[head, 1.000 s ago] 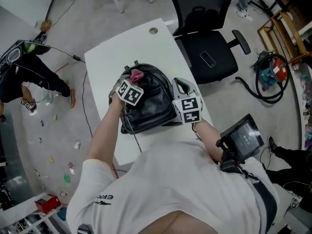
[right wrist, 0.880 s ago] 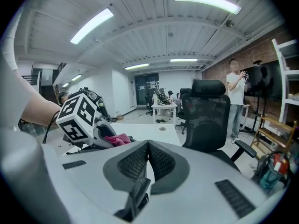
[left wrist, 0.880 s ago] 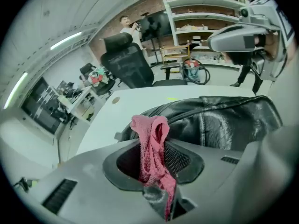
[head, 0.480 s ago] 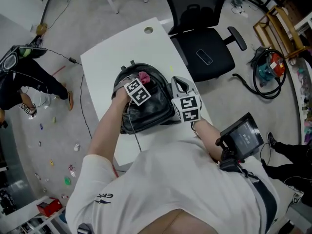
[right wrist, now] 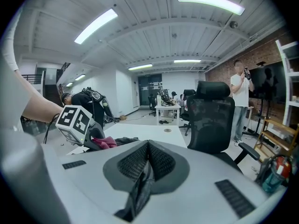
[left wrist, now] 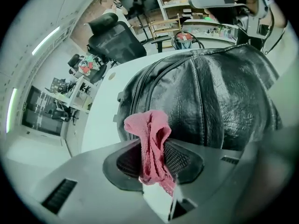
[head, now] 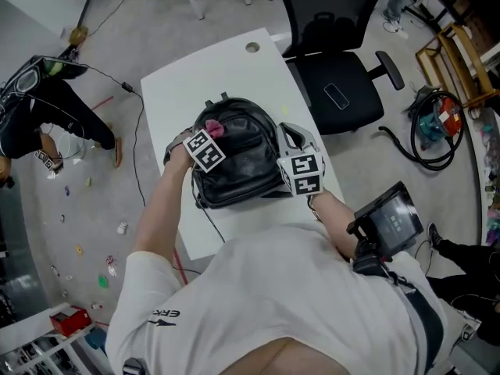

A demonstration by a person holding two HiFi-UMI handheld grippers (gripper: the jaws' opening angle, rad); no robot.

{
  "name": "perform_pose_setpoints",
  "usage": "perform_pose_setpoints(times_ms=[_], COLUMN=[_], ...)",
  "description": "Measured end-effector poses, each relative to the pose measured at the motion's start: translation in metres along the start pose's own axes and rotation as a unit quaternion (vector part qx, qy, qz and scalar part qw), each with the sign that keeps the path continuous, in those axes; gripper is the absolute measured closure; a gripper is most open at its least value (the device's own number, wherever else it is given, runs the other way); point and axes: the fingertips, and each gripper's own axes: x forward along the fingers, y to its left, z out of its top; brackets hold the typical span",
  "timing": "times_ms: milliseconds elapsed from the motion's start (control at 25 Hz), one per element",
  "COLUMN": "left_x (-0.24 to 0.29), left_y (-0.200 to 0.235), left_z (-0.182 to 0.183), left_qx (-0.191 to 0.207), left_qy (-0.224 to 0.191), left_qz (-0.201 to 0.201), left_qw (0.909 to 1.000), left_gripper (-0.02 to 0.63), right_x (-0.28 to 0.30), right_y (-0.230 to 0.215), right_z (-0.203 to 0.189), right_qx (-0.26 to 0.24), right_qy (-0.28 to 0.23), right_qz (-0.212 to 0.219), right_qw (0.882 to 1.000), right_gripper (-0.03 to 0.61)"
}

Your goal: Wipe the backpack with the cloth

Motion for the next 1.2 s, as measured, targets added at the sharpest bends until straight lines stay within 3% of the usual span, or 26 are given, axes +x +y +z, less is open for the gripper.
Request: perform_pose_setpoints(times_ms=[320, 520, 840, 1040, 1200], left_x=[-0.005, -0.008, -0.007, 0.004, 0.004], left_y=[0.004, 0.006, -0.025, -0.047, -0.047], left_z=[-0.019, 0.012, 0.113, 0.131, 0.119], left_qx=[-0.038, -0.069, 0.003, 0.067, 0.072], left_qy=[-0.004, -0.047, -0.136, -0.121, -0.107], left_qz=[-0.001, -0.019, -0.069, -0.085, -0.087], left_qw=[0.9993, 0.9963, 0.9883, 0.9868, 0.9878], left_gripper=[0.499, 0.499, 0.499, 0.5, 0.505], right_x=[0.001, 0.001, -0.001, -0.001, 0.0], right_y=[0.001, -0.004, -0.02, -0.024, -0.021], right_z=[-0.002, -0.001, -0.01, -0.012, -0.013], right_qx=[-0.001, 0.0, 0.005, 0.006, 0.005], right_qy=[0.001, -0.001, 0.008, 0.009, 0.008], right_qz=[0.0, -0.006, -0.031, -0.036, -0.03], right_qw=[1.0, 1.0, 0.999, 0.999, 0.999], right_gripper=[0.575, 0.575, 0.575, 0.575, 0.575])
